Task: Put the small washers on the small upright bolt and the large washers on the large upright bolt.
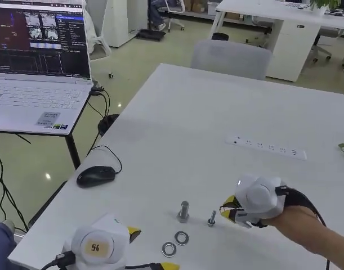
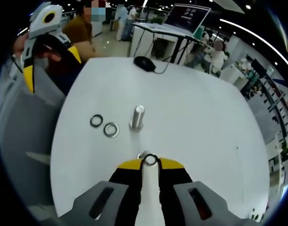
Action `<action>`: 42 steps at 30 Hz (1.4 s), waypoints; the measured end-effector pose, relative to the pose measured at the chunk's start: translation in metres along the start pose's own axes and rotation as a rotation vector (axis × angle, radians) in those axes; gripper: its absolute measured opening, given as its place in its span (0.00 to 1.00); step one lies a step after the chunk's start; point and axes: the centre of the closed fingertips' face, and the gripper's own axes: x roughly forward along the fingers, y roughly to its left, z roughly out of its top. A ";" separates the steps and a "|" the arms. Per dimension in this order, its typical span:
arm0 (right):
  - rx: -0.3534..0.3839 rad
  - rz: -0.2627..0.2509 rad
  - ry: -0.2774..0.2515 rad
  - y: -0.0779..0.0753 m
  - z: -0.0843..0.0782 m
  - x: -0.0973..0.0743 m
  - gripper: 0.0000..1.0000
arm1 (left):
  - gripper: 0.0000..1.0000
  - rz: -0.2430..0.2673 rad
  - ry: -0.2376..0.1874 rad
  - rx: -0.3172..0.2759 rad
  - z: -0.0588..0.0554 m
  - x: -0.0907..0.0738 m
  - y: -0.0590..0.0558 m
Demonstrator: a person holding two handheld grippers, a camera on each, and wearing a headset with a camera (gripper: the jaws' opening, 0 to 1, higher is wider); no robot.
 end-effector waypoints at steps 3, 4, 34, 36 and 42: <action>-0.006 0.016 0.005 0.001 0.003 0.005 0.13 | 0.65 0.004 0.000 -0.004 0.000 0.000 0.002; -0.012 0.020 0.008 0.002 0.003 0.006 0.13 | 0.65 0.005 0.000 -0.004 0.000 0.000 0.003; -0.044 0.074 0.077 0.008 -0.002 0.019 0.13 | 0.65 0.009 0.002 -0.015 -0.002 0.000 0.007; -0.050 0.076 0.082 0.008 -0.002 0.019 0.13 | 0.65 0.010 0.001 -0.018 -0.002 0.000 0.007; -0.058 0.085 0.098 0.008 -0.003 0.020 0.13 | 0.65 0.008 0.001 -0.021 -0.003 -0.001 0.006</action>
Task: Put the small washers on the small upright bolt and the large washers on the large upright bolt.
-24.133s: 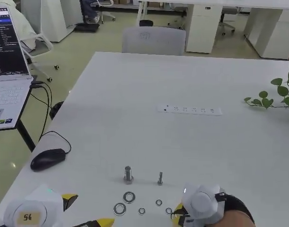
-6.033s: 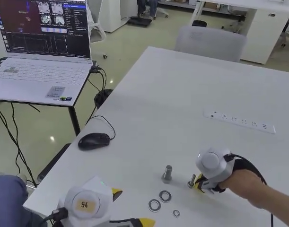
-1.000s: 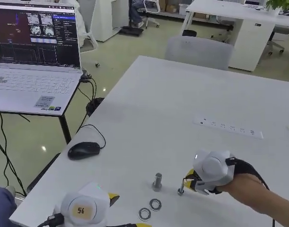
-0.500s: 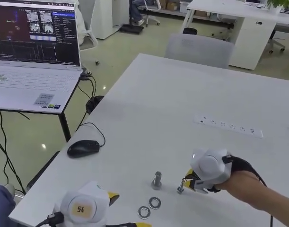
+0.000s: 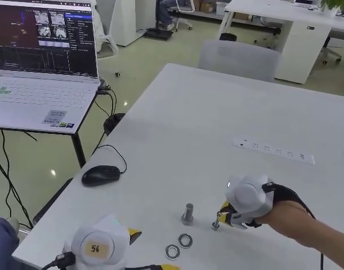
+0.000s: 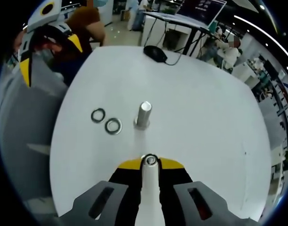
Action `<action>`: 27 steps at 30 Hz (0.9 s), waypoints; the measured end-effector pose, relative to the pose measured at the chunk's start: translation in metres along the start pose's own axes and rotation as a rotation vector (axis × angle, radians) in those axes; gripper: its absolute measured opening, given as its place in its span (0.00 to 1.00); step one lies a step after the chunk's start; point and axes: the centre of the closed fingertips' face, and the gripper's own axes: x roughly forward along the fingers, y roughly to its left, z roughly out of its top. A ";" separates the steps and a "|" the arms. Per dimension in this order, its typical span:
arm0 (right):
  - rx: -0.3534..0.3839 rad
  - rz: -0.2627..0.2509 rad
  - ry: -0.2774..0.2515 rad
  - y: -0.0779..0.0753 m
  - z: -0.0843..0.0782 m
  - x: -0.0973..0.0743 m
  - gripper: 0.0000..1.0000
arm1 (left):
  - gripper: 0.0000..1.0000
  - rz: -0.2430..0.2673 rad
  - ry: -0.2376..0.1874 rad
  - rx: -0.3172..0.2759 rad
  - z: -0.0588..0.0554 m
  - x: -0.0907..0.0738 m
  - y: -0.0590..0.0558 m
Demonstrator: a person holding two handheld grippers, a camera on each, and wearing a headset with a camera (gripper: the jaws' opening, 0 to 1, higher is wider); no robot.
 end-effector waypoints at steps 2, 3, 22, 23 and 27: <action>0.001 0.004 0.004 0.000 0.000 0.001 0.13 | 0.65 -0.002 0.001 0.001 -0.001 0.000 0.000; 0.000 0.005 0.005 0.000 0.000 0.001 0.13 | 0.65 -0.002 0.001 0.001 -0.001 0.000 0.000; -0.002 0.035 0.045 0.002 -0.006 0.009 0.13 | 0.65 0.005 -0.004 -0.013 -0.004 -0.003 0.003; -0.002 0.036 0.045 0.002 -0.006 0.010 0.13 | 0.65 0.005 -0.004 -0.014 -0.004 -0.003 0.003; 0.001 0.043 0.053 0.003 -0.008 0.015 0.13 | 0.65 0.005 -0.002 -0.016 -0.006 -0.003 0.003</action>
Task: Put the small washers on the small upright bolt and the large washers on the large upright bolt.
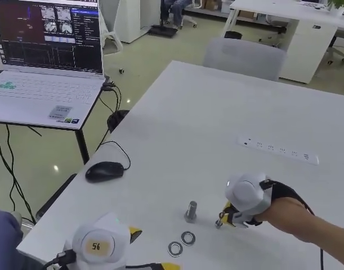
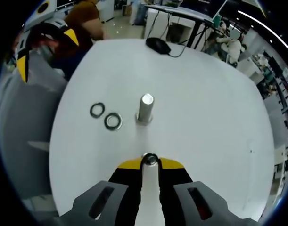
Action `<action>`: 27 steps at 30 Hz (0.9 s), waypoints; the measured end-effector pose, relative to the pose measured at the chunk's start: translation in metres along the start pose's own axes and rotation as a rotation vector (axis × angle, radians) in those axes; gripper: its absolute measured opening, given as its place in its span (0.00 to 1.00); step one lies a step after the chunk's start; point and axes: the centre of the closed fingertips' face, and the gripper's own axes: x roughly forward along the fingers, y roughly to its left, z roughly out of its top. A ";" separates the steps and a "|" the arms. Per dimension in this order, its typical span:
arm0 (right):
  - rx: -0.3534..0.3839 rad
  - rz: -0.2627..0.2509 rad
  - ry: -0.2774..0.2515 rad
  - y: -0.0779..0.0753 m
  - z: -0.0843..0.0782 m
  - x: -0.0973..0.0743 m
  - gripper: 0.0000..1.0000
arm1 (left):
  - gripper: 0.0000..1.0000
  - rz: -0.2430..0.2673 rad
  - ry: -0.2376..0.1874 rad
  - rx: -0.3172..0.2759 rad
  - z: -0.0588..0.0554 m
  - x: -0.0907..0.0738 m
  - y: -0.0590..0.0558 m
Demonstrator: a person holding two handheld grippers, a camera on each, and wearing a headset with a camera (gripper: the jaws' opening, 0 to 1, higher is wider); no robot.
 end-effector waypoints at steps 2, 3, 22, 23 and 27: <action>-0.001 0.004 0.005 0.001 -0.001 0.004 0.13 | 0.65 0.001 0.000 -0.002 -0.001 0.000 0.000; -0.005 0.005 0.010 0.001 -0.003 0.007 0.13 | 0.65 0.002 0.000 -0.005 -0.002 0.000 0.001; 0.001 0.011 0.027 0.005 -0.014 0.024 0.14 | 0.65 0.006 0.004 -0.021 -0.008 -0.001 0.006; 0.004 0.007 0.024 0.005 -0.014 0.022 0.15 | 0.65 0.006 0.004 -0.020 -0.008 -0.001 0.007; 0.039 -0.020 -0.003 -0.002 -0.014 0.012 0.16 | 0.65 0.005 0.000 -0.017 -0.006 -0.001 0.007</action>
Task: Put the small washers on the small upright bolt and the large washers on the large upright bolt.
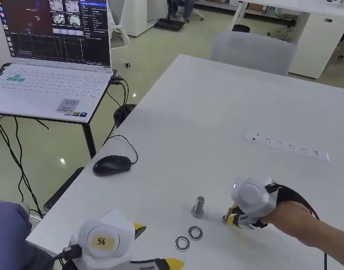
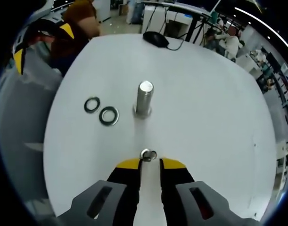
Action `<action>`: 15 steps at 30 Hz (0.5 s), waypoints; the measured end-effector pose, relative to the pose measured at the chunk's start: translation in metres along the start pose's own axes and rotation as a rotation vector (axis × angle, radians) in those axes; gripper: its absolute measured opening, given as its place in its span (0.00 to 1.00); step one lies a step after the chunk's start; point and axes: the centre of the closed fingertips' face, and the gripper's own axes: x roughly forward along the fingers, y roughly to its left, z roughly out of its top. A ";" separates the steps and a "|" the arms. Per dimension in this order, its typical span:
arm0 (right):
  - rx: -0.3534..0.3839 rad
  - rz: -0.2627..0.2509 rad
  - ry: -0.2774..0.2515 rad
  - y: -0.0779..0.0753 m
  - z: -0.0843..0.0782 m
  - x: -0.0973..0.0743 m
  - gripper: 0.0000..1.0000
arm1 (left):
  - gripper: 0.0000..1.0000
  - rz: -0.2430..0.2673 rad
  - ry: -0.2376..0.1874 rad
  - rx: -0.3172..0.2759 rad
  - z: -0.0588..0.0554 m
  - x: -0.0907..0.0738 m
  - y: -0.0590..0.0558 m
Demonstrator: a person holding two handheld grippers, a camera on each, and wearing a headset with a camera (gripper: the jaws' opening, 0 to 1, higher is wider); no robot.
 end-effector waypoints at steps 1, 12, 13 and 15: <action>0.009 -0.003 -0.004 0.000 -0.001 -0.003 0.17 | 0.65 0.000 0.000 0.002 0.000 0.000 0.000; 0.122 -0.043 -0.025 0.021 -0.030 -0.022 0.18 | 0.65 -0.005 -0.005 0.016 0.001 -0.001 -0.003; 0.132 -0.043 -0.027 0.025 -0.032 -0.022 0.18 | 0.65 -0.006 -0.005 0.018 0.002 -0.001 -0.003; 0.156 -0.032 -0.031 0.036 -0.035 -0.022 0.18 | 0.65 -0.008 -0.007 0.024 0.004 -0.001 -0.003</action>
